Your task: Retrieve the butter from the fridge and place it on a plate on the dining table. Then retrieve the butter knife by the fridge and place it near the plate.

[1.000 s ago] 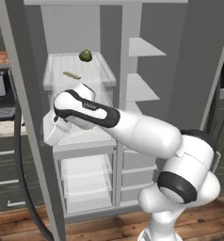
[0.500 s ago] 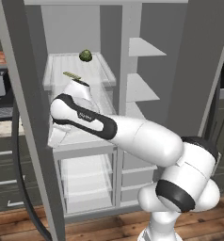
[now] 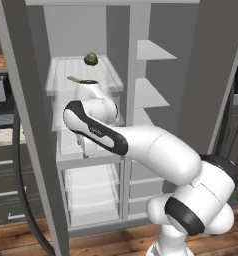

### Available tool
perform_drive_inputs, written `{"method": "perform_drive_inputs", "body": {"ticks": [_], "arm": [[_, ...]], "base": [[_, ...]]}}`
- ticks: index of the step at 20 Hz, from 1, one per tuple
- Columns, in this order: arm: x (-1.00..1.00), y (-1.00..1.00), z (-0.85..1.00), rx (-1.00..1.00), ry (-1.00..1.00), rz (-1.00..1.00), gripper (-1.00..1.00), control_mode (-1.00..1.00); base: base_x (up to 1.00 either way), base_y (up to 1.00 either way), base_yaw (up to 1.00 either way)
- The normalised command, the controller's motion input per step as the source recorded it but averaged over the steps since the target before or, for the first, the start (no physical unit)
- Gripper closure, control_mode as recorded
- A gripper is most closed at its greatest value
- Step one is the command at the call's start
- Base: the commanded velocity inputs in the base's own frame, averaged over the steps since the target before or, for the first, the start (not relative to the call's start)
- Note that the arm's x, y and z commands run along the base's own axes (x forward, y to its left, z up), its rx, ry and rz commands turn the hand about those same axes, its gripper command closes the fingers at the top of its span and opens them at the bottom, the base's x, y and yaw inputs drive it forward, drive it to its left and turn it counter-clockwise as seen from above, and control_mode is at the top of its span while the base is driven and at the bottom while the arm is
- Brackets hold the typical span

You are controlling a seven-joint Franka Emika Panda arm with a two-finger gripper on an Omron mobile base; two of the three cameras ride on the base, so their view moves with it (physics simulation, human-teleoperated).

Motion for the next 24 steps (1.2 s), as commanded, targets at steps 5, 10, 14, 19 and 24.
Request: {"method": "perform_drive_inputs", "body": {"ticks": [5,10,14,19,24], "arm": [[-0.26,-1.00,-0.42,-0.02,-0.27,0.60,-1.00,-1.00],[0.00,-0.68,-0.09,0.00,-0.15,0.77,-1.00,-1.00],[0.00,-0.54,0.00,-0.15,-0.09,0.75,-1.00,-1.00],[0.00,-0.54,0.00,-0.39,-0.03,0.64,-1.00,-1.00],[0.00,-0.97,0.02,-0.33,0.03,0.22,-1.00,-1.00]], "base": [[0.00,0.00,0.00],[0.00,0.00,0.00],[0.00,0.00,0.00],[0.00,0.00,0.00],[0.00,0.00,0.00]]}}
